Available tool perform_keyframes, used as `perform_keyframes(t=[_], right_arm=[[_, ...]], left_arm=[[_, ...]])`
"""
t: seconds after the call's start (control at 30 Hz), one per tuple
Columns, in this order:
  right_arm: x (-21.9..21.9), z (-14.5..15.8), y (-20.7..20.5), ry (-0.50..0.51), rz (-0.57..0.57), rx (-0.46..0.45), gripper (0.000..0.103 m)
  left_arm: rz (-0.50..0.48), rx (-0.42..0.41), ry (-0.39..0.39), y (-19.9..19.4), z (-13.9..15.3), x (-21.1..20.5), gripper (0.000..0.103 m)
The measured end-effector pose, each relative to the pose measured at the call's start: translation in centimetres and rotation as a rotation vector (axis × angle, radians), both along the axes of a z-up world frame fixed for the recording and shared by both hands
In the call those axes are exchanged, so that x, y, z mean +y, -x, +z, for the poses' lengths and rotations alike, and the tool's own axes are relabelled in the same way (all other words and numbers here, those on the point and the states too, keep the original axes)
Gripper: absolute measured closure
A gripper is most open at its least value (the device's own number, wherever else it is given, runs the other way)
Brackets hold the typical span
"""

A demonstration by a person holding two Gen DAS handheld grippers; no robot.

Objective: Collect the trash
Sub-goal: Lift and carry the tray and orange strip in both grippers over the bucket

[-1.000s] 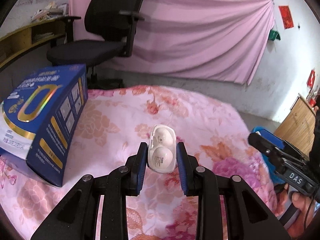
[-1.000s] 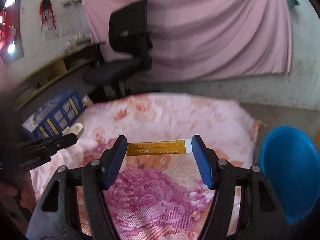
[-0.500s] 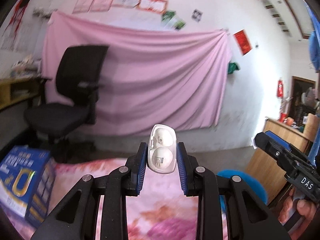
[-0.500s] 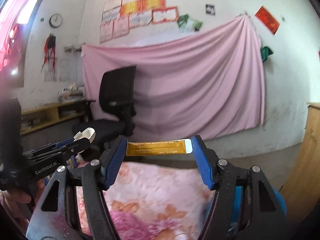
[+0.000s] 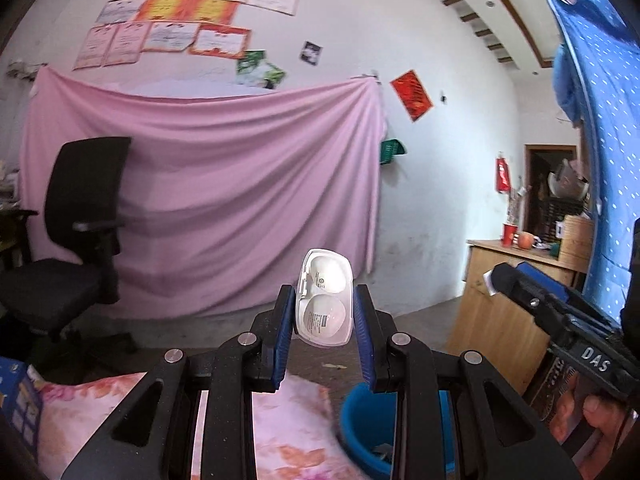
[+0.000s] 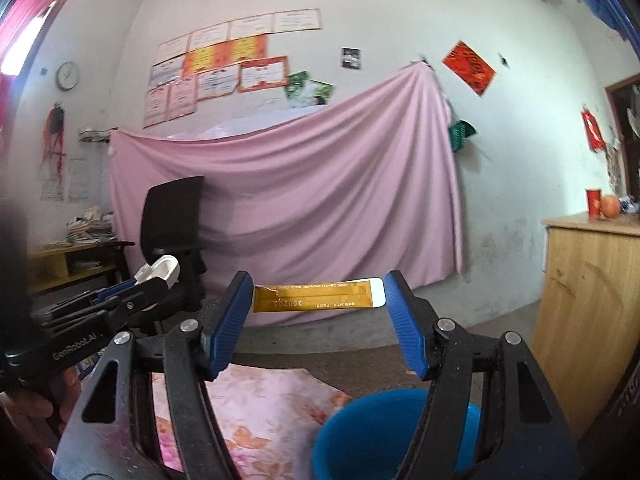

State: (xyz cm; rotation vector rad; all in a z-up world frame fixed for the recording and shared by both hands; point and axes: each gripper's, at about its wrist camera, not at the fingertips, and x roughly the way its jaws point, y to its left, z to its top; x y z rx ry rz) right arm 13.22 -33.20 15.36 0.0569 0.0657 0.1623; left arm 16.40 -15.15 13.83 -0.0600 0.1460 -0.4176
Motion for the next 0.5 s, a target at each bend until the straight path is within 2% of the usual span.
perform_keyframes(t=[0.17, 0.5], right_arm=[[-3.2, -1.5, 0.2, -0.012, -0.061, 0.035, 0.01], [-8.7, -5.9, -0.3, -0.055, -0.147, 0.141, 0.01]], left_arm=[[-0.057, 0.011, -0.019, -0.8, -1.0, -3.6, 0.078], [-0.156, 0.092, -0.076, -3.3, -4.4, -10.3, 0.078]])
